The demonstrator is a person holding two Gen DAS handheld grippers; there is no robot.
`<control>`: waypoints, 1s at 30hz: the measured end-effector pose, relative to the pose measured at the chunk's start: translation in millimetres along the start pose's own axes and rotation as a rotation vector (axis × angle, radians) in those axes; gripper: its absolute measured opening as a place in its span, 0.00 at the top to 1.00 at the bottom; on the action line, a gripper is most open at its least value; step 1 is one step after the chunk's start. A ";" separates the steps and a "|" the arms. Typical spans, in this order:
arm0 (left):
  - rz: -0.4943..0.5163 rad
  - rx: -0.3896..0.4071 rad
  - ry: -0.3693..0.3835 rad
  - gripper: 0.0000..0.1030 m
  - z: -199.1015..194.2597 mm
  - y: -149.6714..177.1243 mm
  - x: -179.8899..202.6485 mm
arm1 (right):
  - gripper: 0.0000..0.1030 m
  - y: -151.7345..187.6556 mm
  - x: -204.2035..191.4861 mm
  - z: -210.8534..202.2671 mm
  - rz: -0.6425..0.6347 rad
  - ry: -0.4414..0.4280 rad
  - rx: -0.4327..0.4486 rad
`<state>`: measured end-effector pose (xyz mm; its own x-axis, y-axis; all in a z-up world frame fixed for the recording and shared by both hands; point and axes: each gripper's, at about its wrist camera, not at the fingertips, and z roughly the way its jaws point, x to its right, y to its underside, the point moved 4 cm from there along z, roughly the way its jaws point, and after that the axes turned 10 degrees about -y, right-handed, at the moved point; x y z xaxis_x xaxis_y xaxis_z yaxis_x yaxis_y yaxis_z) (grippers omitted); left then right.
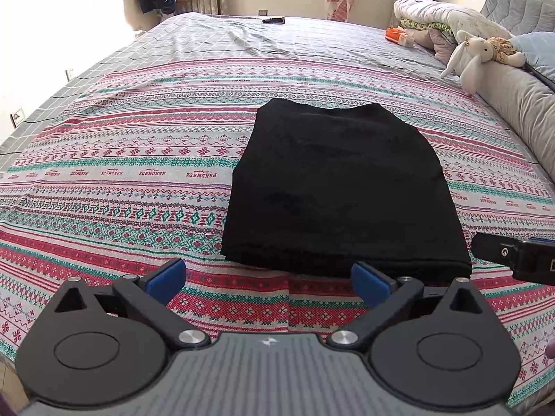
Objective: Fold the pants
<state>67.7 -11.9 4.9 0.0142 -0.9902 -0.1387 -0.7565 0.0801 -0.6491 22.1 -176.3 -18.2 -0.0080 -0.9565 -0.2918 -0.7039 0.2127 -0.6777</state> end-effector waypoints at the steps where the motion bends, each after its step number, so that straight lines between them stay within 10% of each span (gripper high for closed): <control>1: 0.003 0.005 -0.003 0.00 -0.4 -0.5 0.6 | 0.00 0.7 -0.1 1.8 0.000 0.006 -0.001; 30: 0.042 0.034 -0.012 0.00 -2.1 0.8 11.9 | 0.00 8.7 -0.6 13.5 -0.014 0.029 -0.029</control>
<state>65.8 -23.8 4.4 -0.0092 -0.9844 -0.1757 -0.7340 0.1260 -0.6674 25.6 -171.1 -33.0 -0.0180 -0.9648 -0.2625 -0.7244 0.1935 -0.6617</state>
